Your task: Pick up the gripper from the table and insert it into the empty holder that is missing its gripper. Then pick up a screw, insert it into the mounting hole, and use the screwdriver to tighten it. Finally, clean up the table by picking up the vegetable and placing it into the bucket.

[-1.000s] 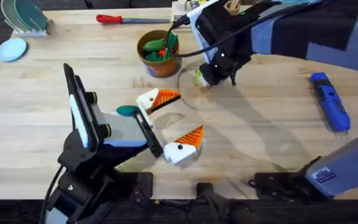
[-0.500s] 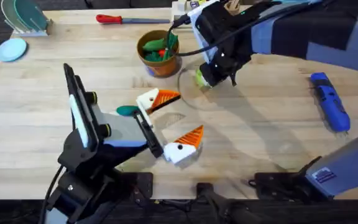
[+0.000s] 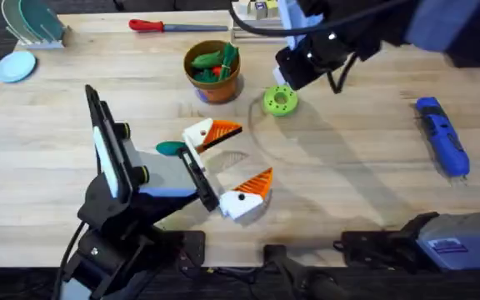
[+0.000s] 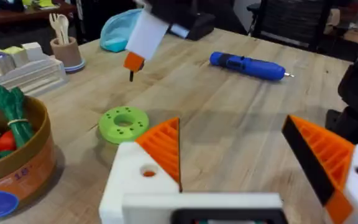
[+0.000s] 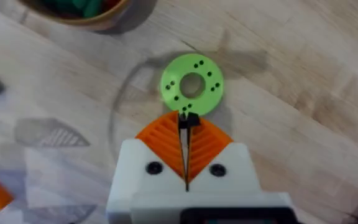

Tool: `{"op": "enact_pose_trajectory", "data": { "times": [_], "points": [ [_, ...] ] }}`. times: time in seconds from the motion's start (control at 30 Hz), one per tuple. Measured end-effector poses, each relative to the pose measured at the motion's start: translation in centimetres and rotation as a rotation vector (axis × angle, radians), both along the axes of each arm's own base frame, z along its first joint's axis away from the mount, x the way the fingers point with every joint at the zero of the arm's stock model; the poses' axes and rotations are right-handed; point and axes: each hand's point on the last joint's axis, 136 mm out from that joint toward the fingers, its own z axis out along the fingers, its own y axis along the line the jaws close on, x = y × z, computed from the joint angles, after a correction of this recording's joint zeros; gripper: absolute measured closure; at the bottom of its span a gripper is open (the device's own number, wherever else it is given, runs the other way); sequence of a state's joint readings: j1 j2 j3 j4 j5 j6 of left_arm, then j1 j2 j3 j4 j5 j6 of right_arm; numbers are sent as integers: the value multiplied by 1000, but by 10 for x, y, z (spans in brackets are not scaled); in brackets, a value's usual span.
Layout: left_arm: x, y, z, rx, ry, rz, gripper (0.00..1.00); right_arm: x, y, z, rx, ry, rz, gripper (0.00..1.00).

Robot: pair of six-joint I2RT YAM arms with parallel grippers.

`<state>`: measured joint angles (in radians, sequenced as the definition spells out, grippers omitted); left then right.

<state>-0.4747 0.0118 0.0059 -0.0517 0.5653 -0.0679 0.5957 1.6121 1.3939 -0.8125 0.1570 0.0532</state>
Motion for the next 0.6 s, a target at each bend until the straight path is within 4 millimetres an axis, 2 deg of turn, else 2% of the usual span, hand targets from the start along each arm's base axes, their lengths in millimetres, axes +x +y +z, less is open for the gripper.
{"op": "enact_pose_trajectory", "data": {
  "times": [0.1, 0.2, 0.5, 0.6],
  "points": [
    [0, 0, 0, 0, 0, 0, 7, -12, 6, 15, 0, 0, 30, 995],
    [0, 0, 0, 0, 0, 0, 7, -28, 21, 31, -4, 7, 88, 995],
    [0, 0, 0, 0, 0, 0, 7, -84, 99, 103, 92, -82, 333, 995],
    [0, 0, 0, 0, 0, 0, 7, -104, 119, 113, 144, -75, 398, 995]
  ]
}}
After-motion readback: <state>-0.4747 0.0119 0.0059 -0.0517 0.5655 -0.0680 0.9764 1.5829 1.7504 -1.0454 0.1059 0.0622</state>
